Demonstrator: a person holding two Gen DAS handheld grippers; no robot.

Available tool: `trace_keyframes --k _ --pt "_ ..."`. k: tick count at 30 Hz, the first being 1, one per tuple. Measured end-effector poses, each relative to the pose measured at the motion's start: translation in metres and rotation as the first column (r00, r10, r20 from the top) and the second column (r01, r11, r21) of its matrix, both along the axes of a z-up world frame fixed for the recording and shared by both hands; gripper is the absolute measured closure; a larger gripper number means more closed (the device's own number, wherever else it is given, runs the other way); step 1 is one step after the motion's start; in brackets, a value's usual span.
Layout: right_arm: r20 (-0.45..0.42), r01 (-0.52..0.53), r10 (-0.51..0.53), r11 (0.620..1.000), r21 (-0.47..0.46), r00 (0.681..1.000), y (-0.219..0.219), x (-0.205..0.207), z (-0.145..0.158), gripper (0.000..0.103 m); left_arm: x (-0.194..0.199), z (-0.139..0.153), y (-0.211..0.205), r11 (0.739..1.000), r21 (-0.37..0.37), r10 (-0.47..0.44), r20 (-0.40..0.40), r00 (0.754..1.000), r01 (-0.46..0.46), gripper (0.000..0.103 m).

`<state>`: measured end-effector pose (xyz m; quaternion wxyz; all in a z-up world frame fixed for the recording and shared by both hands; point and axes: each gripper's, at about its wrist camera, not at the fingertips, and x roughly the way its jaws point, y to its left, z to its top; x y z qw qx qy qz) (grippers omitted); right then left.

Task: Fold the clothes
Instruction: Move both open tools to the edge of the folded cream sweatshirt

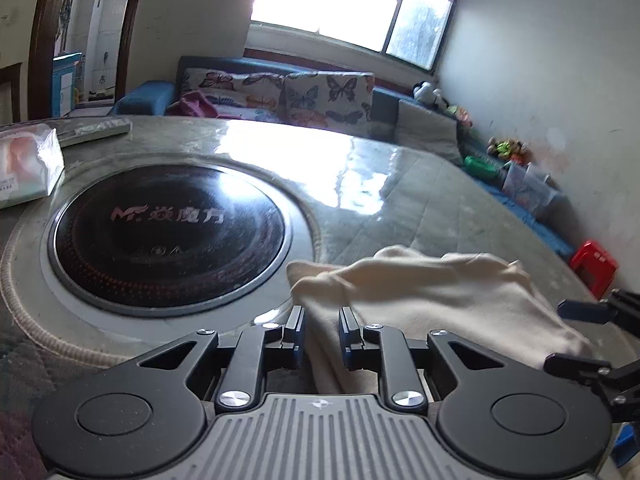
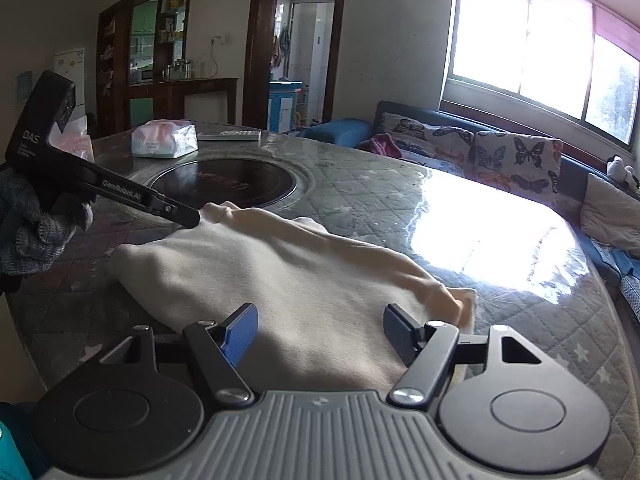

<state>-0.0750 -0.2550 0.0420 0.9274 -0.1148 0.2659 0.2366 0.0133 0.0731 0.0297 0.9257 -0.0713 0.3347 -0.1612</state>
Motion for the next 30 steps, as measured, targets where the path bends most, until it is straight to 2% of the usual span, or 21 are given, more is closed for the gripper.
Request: trace_keyframes --k 3,4,5,7,9,11,16,18,19,22,30 --pt "-0.023 0.003 -0.003 1.000 -0.007 1.000 0.002 0.005 -0.006 0.031 0.000 -0.002 0.000 1.000 -0.003 0.012 -0.017 1.000 -0.012 0.082" --pt "-0.027 0.005 -0.005 1.000 -0.006 1.000 0.002 0.006 -0.007 0.030 -0.002 0.000 0.000 1.000 -0.001 0.016 -0.016 1.000 -0.016 0.079" --pt "-0.035 0.008 -0.007 1.000 0.001 0.999 0.002 0.007 -0.008 0.029 -0.003 0.003 0.000 1.000 0.001 0.020 -0.015 1.000 -0.020 0.069" --pt "-0.046 0.023 -0.022 0.999 0.028 0.999 0.000 0.009 -0.007 0.027 -0.006 0.007 -0.001 1.000 0.005 0.022 -0.009 1.000 -0.022 0.059" --pt "-0.051 0.030 -0.028 0.999 0.038 0.998 -0.001 0.010 -0.007 0.026 -0.009 0.011 -0.003 1.000 0.010 0.018 -0.001 1.000 -0.018 0.057" --pt "-0.058 0.035 -0.032 0.998 0.045 0.998 -0.001 0.010 -0.008 0.023 -0.011 0.013 -0.006 1.000 0.013 0.015 -0.002 1.000 -0.015 0.050" --pt "-0.082 0.057 -0.051 0.996 0.071 0.995 -0.003 0.012 -0.011 0.019 -0.018 0.014 -0.011 1.000 0.012 0.013 -0.012 1.000 -0.013 0.043" --pt "-0.085 0.063 -0.056 0.995 0.077 0.995 -0.004 0.013 -0.011 0.018 -0.020 0.014 -0.013 1.000 0.011 0.020 -0.021 1.000 -0.020 0.036" --pt "-0.085 0.065 -0.058 0.995 0.077 0.995 -0.004 0.013 -0.011 0.013 -0.021 0.014 -0.013 1.000 0.012 0.027 -0.027 0.999 -0.027 0.030" --pt "-0.092 0.078 -0.070 0.993 0.085 0.993 -0.003 0.013 -0.013 0.011 -0.025 0.014 -0.013 0.999 0.010 0.034 -0.028 0.999 -0.034 0.028" --pt "-0.105 0.076 -0.065 0.992 0.105 0.992 -0.001 0.012 -0.017 0.001 -0.037 0.019 -0.012 0.999 0.015 0.052 -0.022 0.998 -0.052 0.014"
